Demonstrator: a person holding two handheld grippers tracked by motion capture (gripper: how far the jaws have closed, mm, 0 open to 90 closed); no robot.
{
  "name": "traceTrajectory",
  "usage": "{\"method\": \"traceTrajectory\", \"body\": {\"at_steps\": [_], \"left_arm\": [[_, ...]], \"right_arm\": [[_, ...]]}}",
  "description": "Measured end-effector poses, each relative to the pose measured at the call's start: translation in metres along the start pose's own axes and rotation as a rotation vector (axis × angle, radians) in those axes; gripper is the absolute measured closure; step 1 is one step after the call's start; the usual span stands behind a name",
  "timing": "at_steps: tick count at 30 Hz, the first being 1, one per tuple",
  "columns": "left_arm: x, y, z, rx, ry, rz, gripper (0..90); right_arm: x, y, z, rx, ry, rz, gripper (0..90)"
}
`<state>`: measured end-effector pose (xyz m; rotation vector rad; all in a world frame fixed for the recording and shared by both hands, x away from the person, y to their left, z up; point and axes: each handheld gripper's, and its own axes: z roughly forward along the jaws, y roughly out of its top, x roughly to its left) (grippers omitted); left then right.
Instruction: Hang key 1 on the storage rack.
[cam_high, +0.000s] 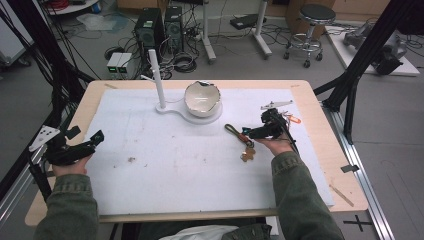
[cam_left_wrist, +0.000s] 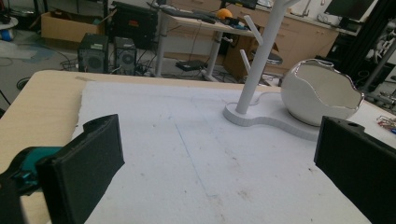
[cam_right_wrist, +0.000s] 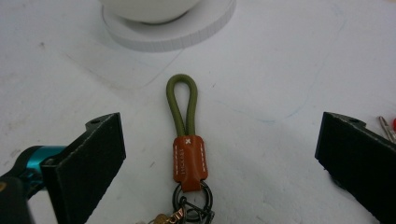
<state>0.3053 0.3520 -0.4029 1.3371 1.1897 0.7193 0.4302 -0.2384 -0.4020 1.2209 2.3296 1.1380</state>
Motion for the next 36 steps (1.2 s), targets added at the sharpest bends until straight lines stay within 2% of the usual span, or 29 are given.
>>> {"method": "traceTrajectory", "body": {"at_steps": [4,13,16,18,19,21,23,25,27,28,30,36], "left_arm": [[0.000,0.000,0.000,0.002,0.000,0.002,1.7],[0.000,0.000,0.001,0.000,-0.001,0.001,1.7],[0.000,0.000,0.001,0.001,-0.002,0.002,1.7],[0.000,0.000,0.001,0.003,-0.002,0.003,1.7],[0.000,0.000,0.001,0.000,-0.001,0.001,1.7],[0.000,0.000,0.001,0.001,-0.002,0.003,1.7],[0.000,0.000,0.001,0.000,-0.001,0.002,1.7],[0.000,0.000,0.001,0.001,-0.002,0.003,1.7],[0.000,0.000,0.001,0.003,-0.002,0.003,1.7],[0.000,0.000,0.001,0.003,-0.002,0.005,1.7],[0.000,0.000,0.001,0.001,-0.003,0.003,1.7],[0.000,0.000,0.001,0.004,-0.003,0.005,1.7]], "right_arm": [[-0.001,0.003,0.007,0.026,0.007,-0.003,0.7],[-0.005,0.005,0.023,0.116,0.020,0.027,0.7],[-0.005,0.005,0.027,0.150,0.018,0.018,1.6],[-0.005,0.006,0.030,0.186,-0.006,-0.003,2.7],[-0.003,0.006,0.032,0.212,-0.003,-0.016,4.5],[-0.004,0.006,0.034,0.221,0.005,-0.019,5.1],[-0.003,0.006,0.036,0.230,0.011,-0.023,7.6],[-0.003,0.007,0.037,0.241,0.022,-0.024,16.6],[-0.002,0.006,0.038,0.242,0.043,-0.042,21.8],[-0.001,0.007,0.039,0.254,0.037,-0.054,26.6],[-0.001,0.006,0.040,0.257,0.039,-0.056,28.0],[0.001,0.007,0.040,0.262,0.040,-0.056,40.7]]}}
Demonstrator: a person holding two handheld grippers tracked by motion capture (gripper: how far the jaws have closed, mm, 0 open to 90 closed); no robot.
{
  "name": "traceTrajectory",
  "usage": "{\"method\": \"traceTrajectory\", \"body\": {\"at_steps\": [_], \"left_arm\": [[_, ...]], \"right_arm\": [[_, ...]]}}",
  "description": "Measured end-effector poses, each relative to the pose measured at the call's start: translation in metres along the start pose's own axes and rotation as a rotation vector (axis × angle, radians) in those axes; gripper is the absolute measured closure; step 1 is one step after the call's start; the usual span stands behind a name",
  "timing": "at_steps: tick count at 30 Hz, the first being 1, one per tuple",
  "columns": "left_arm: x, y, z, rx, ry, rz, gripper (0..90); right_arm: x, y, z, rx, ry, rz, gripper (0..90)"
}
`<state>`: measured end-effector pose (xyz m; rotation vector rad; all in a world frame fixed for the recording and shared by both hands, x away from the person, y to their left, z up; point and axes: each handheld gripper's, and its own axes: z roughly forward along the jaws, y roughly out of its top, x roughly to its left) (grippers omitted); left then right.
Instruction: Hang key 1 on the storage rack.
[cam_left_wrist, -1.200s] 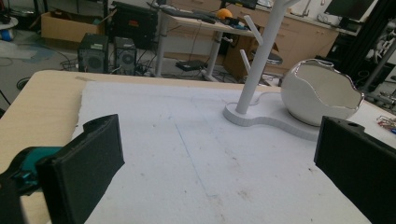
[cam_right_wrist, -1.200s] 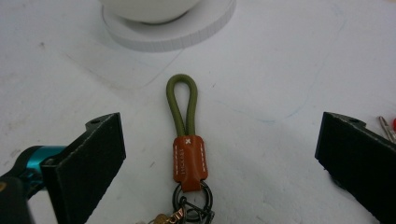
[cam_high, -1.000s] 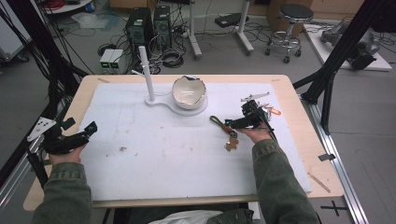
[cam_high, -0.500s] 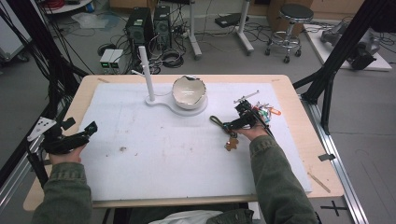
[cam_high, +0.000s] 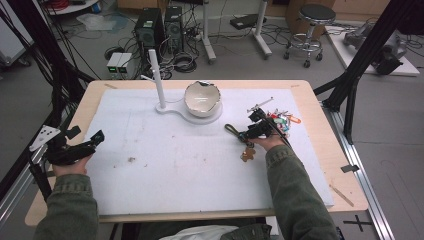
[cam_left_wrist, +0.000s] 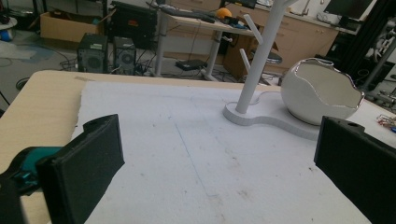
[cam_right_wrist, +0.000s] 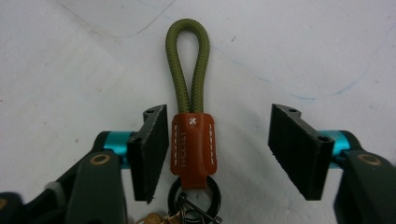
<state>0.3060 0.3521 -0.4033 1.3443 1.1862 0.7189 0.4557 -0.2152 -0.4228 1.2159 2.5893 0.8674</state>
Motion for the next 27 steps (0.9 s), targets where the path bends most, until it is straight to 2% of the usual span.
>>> {"method": "traceTrajectory", "body": {"at_steps": [3,6,7,9,10,13,25,27], "left_arm": [[0.000,0.000,0.000,0.000,0.000,0.000,1.7],[0.000,0.000,0.000,0.000,0.000,0.000,1.7],[0.000,0.000,0.000,-0.001,0.000,-0.001,1.7],[0.000,0.000,0.000,0.000,-0.001,0.000,1.7],[0.000,0.000,0.000,0.000,-0.001,0.000,1.7],[0.000,0.000,0.000,0.001,-0.001,0.001,1.7],[0.000,0.000,0.000,0.000,-0.001,-0.001,1.7],[0.000,0.000,0.000,0.000,0.000,0.000,1.7]], "right_arm": [[0.000,-0.001,0.002,0.024,0.021,0.001,45.0],[0.002,-0.001,0.003,0.026,0.029,-0.008,48.2],[0.003,-0.001,0.004,0.036,0.040,-0.013,53.6],[0.004,-0.001,0.004,0.041,0.048,-0.016,54.5],[0.005,0.000,0.005,0.038,0.045,-0.023,58.6],[0.009,0.000,0.003,0.046,0.077,-0.037,72.4],[0.010,0.000,0.002,0.037,0.078,-0.026,77.8],[0.010,0.000,0.002,0.040,0.083,-0.011,78.0]]}}
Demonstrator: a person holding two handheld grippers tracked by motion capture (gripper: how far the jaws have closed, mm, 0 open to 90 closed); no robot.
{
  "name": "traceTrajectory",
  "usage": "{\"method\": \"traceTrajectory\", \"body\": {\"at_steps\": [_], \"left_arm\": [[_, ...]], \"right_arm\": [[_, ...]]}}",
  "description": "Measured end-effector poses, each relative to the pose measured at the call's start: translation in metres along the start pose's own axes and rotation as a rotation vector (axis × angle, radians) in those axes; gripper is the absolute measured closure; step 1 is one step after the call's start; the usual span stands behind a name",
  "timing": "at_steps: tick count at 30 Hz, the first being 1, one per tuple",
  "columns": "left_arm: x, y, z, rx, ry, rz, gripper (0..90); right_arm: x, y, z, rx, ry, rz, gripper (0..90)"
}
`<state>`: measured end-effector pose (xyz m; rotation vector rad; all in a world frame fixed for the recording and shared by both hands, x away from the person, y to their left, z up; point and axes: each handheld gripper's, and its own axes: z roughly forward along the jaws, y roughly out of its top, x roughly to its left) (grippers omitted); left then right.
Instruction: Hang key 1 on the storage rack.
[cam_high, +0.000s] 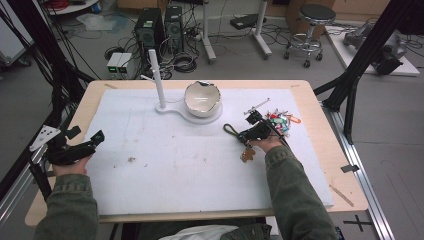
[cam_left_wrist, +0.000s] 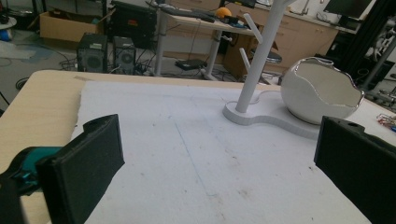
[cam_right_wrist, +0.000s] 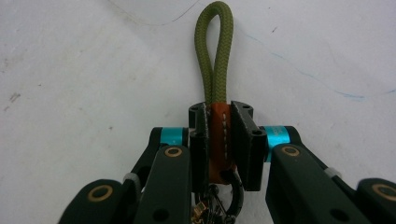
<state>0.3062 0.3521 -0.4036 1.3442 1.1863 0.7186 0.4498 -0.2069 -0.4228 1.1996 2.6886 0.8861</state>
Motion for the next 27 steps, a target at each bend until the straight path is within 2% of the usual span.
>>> {"method": "traceTrajectory", "body": {"at_steps": [7,17,27], "left_arm": [[0.000,0.000,0.000,0.000,0.000,0.000,1.7],[0.000,0.000,0.001,-0.004,-0.001,-0.004,1.7],[-0.001,0.000,0.001,-0.002,-0.001,-0.004,1.7]], "right_arm": [[-0.002,0.000,-0.002,-0.007,0.010,0.015,78.2],[-0.002,0.001,-0.019,-0.074,0.032,0.033,78.2],[0.010,0.019,-0.039,-0.137,0.037,0.001,78.2]]}}
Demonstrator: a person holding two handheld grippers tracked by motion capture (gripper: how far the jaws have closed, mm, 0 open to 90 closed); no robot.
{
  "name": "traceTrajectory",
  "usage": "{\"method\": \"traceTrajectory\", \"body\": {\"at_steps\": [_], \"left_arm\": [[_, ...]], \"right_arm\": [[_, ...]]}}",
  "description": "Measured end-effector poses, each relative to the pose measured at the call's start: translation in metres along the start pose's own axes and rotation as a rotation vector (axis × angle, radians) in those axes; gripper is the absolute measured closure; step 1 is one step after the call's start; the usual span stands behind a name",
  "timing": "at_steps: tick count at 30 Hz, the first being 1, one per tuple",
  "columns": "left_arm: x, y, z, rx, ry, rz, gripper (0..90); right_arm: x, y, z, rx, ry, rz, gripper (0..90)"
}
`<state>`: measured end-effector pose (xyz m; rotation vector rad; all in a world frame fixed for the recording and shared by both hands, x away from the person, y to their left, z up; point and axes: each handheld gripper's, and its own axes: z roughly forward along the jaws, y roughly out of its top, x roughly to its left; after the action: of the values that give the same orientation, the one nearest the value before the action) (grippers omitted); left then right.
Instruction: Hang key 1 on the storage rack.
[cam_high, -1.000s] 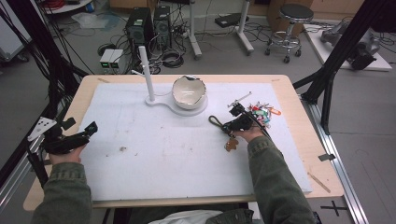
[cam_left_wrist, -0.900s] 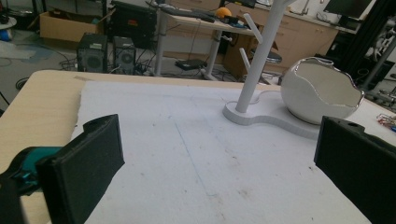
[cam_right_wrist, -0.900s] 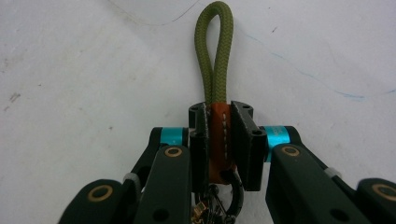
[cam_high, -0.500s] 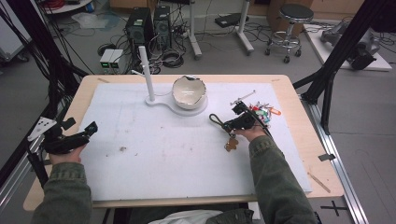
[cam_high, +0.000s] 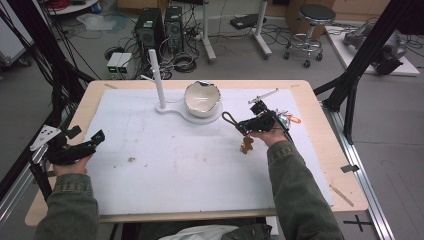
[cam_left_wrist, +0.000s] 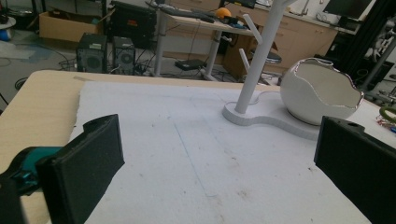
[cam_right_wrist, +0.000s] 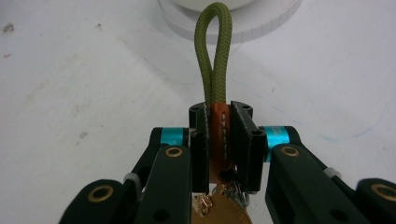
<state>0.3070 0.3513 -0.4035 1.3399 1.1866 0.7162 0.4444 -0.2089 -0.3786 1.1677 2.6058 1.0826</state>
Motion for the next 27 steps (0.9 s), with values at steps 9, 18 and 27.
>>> {"method": "traceTrajectory", "body": {"at_steps": [9,18,27], "left_arm": [[0.000,0.000,0.000,0.001,-0.001,0.001,1.7],[0.000,0.000,0.000,0.000,-0.001,-0.001,1.7],[0.001,0.000,0.001,-0.004,-0.004,-0.009,1.7]], "right_arm": [[0.010,0.017,-0.012,-0.034,0.024,-0.017,78.2],[0.012,0.025,-0.018,-0.068,0.034,-0.022,78.2],[0.018,0.038,-0.020,-0.073,0.043,-0.025,78.2]]}}
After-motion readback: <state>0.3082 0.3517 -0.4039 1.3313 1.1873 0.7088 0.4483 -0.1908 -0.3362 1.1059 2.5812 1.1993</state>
